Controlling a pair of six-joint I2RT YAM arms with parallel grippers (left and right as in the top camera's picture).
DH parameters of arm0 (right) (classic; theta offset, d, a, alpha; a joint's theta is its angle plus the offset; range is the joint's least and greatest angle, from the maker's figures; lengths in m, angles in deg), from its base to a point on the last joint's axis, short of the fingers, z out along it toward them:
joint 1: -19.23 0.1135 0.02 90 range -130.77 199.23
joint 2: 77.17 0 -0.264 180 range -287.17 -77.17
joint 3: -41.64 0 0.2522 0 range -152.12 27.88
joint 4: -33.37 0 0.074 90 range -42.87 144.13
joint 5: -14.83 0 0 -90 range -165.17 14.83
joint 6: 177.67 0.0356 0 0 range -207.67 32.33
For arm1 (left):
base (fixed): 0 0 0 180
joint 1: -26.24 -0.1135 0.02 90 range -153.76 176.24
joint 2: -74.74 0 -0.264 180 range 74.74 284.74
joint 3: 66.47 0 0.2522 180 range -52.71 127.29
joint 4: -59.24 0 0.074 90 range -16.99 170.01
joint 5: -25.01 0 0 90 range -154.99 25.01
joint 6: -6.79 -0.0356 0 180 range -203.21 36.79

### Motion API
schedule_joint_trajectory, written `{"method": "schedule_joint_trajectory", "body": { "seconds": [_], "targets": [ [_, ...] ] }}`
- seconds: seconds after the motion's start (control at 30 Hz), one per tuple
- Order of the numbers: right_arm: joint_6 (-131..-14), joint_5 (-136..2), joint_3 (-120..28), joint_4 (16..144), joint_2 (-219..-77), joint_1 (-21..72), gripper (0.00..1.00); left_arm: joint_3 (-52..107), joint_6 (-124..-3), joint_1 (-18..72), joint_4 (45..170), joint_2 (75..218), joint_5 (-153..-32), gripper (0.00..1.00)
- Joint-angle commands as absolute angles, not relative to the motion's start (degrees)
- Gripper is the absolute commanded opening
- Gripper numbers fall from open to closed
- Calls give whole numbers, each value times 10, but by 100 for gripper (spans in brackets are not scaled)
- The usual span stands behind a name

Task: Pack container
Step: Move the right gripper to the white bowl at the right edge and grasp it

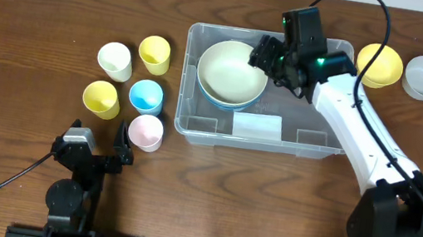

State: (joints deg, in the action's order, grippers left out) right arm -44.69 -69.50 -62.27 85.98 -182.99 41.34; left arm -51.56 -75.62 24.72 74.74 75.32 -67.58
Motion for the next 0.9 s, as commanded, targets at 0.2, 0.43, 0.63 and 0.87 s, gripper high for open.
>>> {"method": "schedule_joint_trajectory", "body": {
  "seconds": [0.2, 0.43, 0.63, 0.87],
  "targets": [
    [-516, -896, -787, 1012, -1765, 330, 99, -525, -761, 243, 770, 750, -664, 98],
    [-498, -921, -796, 1126, -1749, 172, 99, -525, -761, 243, 770, 750, -664, 98],
    [-494, -866, -742, 1129, -1770, 51, 99, -525, -761, 243, 770, 750, -664, 98],
    [-465, -867, -663, 1051, -1806, -47, 99, -525, -761, 243, 770, 750, -664, 98]
  ]
}}
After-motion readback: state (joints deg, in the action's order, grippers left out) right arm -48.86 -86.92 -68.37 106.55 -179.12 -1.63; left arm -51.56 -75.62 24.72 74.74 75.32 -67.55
